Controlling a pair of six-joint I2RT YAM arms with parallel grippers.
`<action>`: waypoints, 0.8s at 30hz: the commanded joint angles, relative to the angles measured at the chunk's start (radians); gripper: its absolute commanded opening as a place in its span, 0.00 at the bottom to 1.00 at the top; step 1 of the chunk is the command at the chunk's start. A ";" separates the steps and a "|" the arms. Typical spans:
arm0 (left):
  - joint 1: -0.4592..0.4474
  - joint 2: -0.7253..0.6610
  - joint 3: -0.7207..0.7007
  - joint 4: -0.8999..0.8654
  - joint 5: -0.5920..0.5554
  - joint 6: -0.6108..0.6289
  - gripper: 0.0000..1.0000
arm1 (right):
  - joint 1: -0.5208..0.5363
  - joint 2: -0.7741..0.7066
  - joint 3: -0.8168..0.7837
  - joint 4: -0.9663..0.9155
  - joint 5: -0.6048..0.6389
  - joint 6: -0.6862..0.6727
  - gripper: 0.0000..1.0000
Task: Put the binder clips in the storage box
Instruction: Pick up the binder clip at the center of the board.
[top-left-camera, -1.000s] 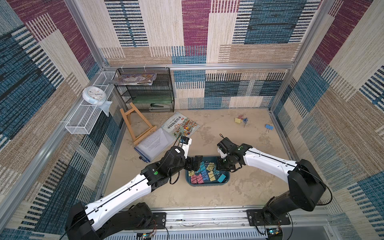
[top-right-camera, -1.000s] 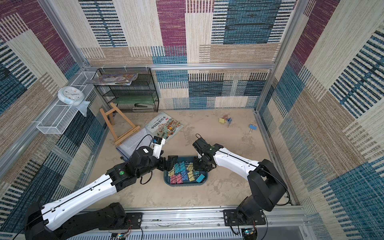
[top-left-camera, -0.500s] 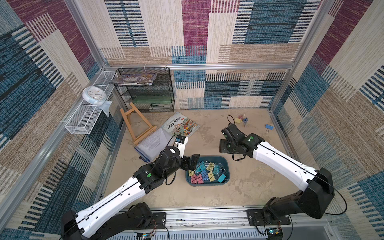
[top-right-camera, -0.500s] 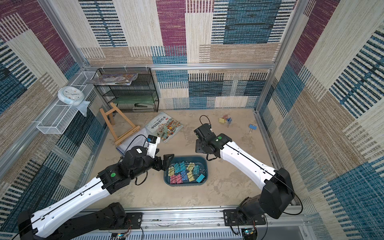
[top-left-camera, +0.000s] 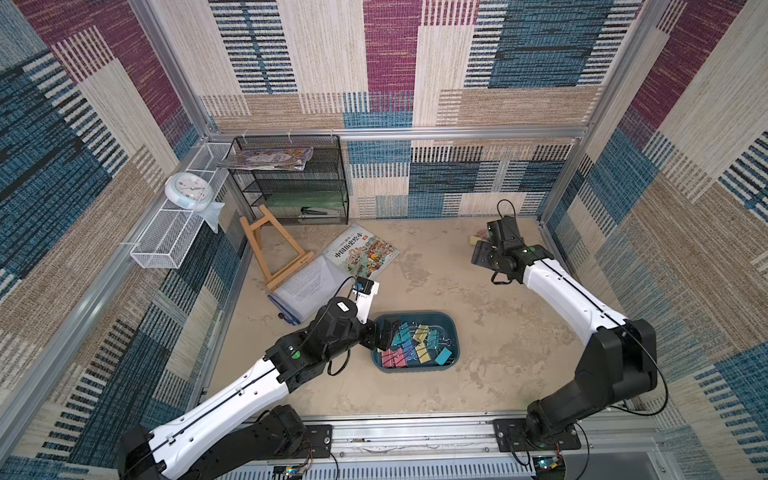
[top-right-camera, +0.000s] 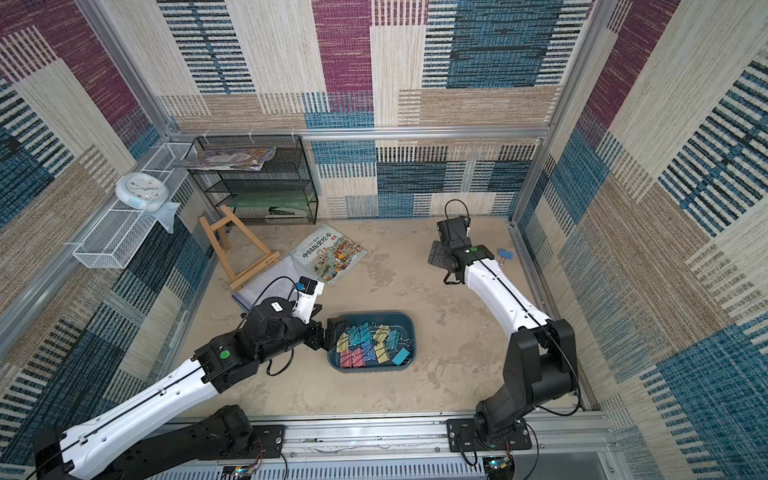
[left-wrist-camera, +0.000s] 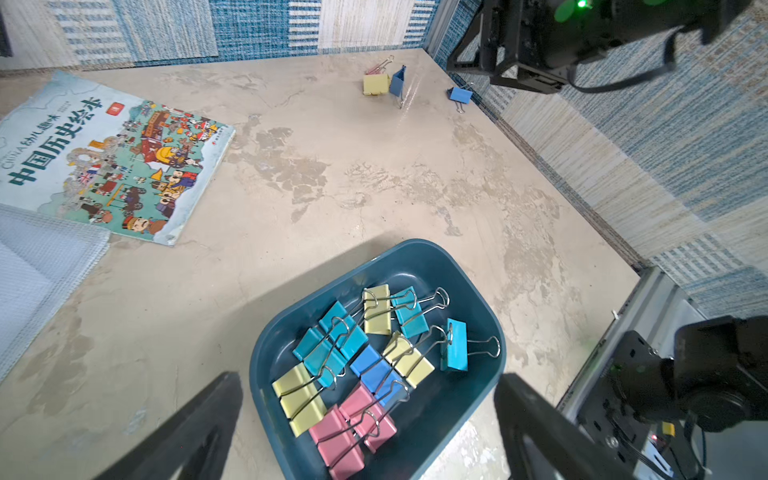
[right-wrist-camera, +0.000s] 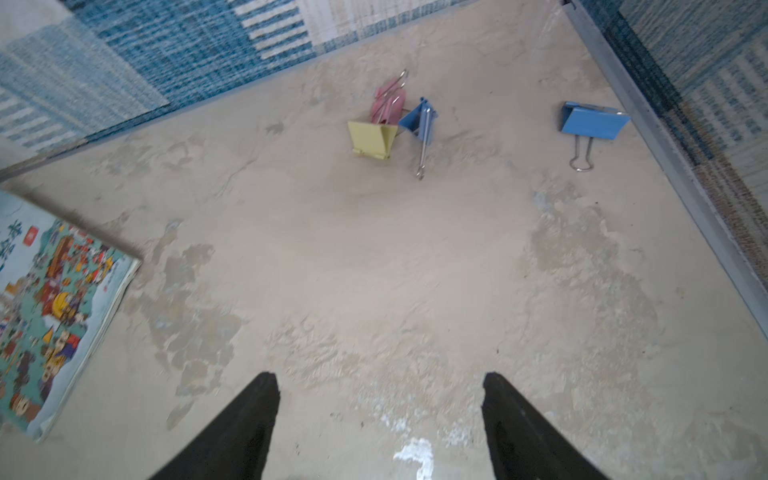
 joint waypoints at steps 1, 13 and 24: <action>0.001 0.032 0.028 0.046 0.065 0.024 0.99 | -0.064 0.084 0.059 0.071 -0.089 -0.042 0.82; 0.001 0.085 0.037 0.056 0.083 0.036 0.99 | -0.172 0.503 0.422 0.008 -0.163 -0.063 0.52; 0.001 0.130 0.067 0.061 0.074 0.067 0.99 | -0.174 0.637 0.476 -0.001 -0.090 -0.164 0.30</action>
